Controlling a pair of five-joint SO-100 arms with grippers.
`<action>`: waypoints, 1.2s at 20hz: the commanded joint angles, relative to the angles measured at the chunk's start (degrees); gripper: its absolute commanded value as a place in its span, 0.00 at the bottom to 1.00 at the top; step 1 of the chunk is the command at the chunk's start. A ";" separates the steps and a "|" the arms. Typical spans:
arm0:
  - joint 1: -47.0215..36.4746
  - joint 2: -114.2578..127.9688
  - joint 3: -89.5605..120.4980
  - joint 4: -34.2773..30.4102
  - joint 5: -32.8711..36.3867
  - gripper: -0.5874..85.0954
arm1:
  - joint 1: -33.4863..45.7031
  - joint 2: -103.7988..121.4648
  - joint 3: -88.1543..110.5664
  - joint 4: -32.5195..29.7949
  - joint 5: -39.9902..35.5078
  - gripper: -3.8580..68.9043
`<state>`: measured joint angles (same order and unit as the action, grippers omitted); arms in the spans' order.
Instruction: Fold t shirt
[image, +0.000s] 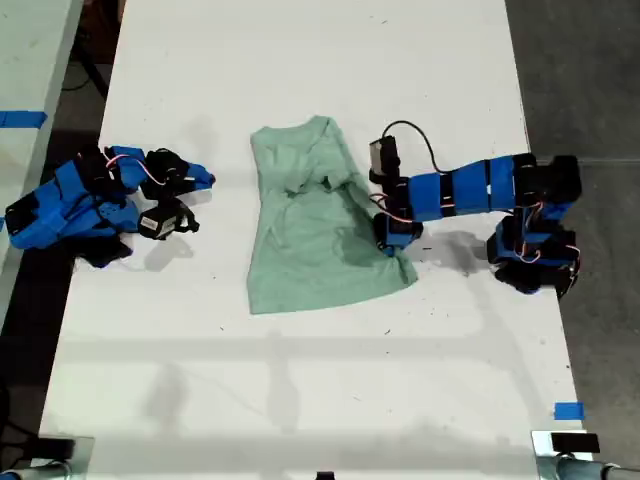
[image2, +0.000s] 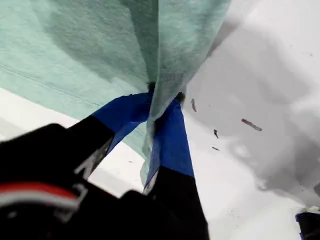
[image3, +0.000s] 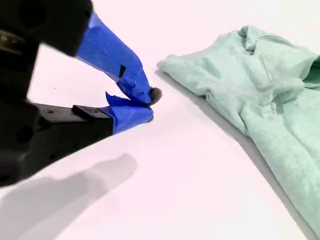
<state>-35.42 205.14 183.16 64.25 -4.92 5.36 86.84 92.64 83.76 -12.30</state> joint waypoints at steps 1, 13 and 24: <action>-0.35 0.35 0.62 -1.32 -0.70 0.01 | -1.85 -1.58 -11.34 6.06 -0.18 0.06; -0.26 0.35 0.70 -1.32 -0.70 0.01 | -4.92 -20.83 -36.21 -0.35 -5.71 0.06; -0.18 0.35 0.70 -1.32 -0.70 0.01 | -5.62 -21.97 -38.06 -5.80 -8.44 0.46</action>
<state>-35.42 205.14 183.16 64.25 -5.10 1.05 61.26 59.41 79.01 -20.30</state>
